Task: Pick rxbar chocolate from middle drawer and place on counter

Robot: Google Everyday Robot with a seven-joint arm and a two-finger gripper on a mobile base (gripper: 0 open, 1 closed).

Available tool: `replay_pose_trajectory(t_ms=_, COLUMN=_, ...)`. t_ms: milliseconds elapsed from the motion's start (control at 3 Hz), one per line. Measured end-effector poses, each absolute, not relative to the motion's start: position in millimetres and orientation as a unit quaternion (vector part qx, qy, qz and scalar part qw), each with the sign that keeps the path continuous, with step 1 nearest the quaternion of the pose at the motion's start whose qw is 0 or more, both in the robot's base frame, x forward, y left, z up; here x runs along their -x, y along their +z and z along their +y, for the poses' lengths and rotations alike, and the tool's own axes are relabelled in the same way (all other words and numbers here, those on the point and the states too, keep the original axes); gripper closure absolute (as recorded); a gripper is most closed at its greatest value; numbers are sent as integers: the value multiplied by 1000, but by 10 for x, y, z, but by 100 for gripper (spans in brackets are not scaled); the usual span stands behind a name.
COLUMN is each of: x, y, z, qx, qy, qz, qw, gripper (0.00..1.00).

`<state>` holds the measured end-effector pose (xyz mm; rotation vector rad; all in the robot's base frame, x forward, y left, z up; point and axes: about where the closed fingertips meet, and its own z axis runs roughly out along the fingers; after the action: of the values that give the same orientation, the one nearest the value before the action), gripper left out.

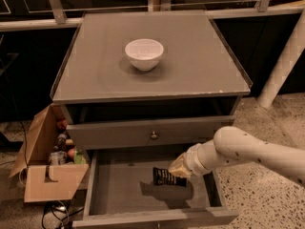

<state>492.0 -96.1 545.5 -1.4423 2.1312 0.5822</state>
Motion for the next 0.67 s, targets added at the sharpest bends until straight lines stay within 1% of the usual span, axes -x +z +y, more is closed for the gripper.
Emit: replay_pose_trajectory(t_ms=667, x=-4977, y=5878, z=-924, qx=552, qy=191, qz=768, qw=264, gripper=100)
